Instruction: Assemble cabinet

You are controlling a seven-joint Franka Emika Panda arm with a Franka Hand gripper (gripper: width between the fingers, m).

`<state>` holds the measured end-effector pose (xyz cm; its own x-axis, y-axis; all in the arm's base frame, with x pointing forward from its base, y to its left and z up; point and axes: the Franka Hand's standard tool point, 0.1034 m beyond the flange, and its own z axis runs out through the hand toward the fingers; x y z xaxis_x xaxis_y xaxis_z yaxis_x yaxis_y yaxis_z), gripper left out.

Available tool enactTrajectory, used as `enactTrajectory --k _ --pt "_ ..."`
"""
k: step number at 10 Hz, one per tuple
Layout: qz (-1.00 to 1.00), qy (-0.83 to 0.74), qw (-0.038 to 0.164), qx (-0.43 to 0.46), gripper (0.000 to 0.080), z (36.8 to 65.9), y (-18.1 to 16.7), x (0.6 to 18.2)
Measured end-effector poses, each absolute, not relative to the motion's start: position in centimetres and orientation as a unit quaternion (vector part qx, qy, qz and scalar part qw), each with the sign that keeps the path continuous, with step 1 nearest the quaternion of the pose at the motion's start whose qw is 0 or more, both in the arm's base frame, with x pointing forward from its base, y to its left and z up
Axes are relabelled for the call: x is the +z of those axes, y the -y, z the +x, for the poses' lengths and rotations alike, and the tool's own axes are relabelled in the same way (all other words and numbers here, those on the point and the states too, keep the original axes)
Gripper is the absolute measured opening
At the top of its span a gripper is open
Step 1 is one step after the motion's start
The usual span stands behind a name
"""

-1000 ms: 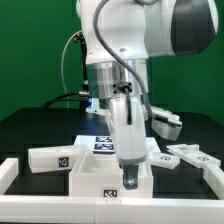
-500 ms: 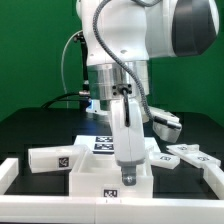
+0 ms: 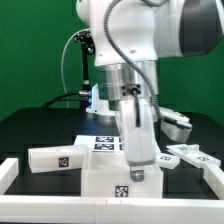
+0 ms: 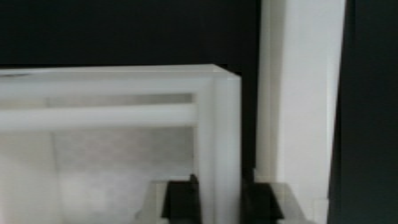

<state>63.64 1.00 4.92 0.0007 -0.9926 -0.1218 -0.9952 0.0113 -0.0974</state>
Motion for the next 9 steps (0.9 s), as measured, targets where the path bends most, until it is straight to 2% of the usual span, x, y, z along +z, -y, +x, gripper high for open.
enactTrajectory --k 4,9 --pt "-0.72 -0.689 0.081 0.007 0.0087 64.5 -6.3 5.0" --pt "-0.717 -0.692 0.079 0.008 0.0088 64.5 -6.7 4.9"
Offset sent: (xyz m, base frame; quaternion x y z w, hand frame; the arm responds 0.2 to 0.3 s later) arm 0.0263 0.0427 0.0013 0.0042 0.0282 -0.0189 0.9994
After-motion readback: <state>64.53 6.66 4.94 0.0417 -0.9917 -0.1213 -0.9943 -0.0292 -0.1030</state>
